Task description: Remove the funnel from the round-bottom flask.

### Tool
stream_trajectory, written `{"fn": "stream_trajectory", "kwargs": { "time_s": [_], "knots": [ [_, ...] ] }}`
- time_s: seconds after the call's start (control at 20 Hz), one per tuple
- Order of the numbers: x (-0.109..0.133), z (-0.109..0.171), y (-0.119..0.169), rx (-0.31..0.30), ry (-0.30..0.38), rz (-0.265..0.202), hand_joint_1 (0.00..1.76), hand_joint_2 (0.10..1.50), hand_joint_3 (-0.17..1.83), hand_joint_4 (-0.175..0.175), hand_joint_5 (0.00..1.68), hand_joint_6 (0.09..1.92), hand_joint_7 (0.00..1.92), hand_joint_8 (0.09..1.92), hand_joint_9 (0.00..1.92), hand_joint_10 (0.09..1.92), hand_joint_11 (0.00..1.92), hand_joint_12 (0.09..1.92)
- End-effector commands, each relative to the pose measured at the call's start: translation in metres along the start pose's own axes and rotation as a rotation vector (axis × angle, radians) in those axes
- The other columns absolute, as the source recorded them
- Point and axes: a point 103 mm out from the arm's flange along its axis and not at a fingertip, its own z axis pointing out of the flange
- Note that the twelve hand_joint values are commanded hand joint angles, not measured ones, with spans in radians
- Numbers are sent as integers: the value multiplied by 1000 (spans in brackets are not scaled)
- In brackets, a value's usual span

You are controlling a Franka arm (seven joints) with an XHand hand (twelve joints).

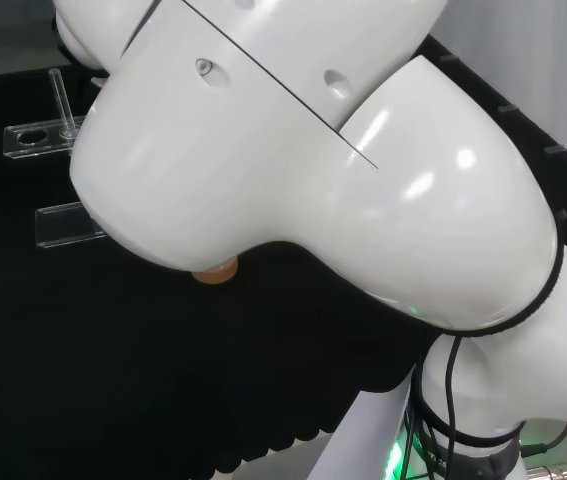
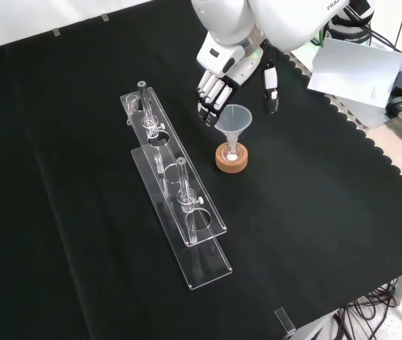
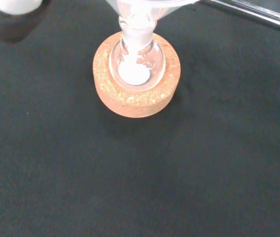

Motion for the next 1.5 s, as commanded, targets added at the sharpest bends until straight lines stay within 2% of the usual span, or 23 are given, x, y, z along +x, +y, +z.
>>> {"fn": "stream_trajectory", "kwargs": {
  "time_s": [0.05,0.6,1.2,1.5],
  "knots": [
    [1,4,8,20,-4,4,664,659,230,-37,143,87,0,326,60,809,268,1502],
    [-1,13,17,32,-26,24,629,658,216,-31,119,87,0,292,51,842,252,1517],
    [-12,24,26,18,38,24,638,682,209,-30,131,87,0,401,130,836,278,1502],
    [-9,25,28,-4,26,14,641,688,210,-37,157,87,5,611,354,739,316,1470]
  ]
}}
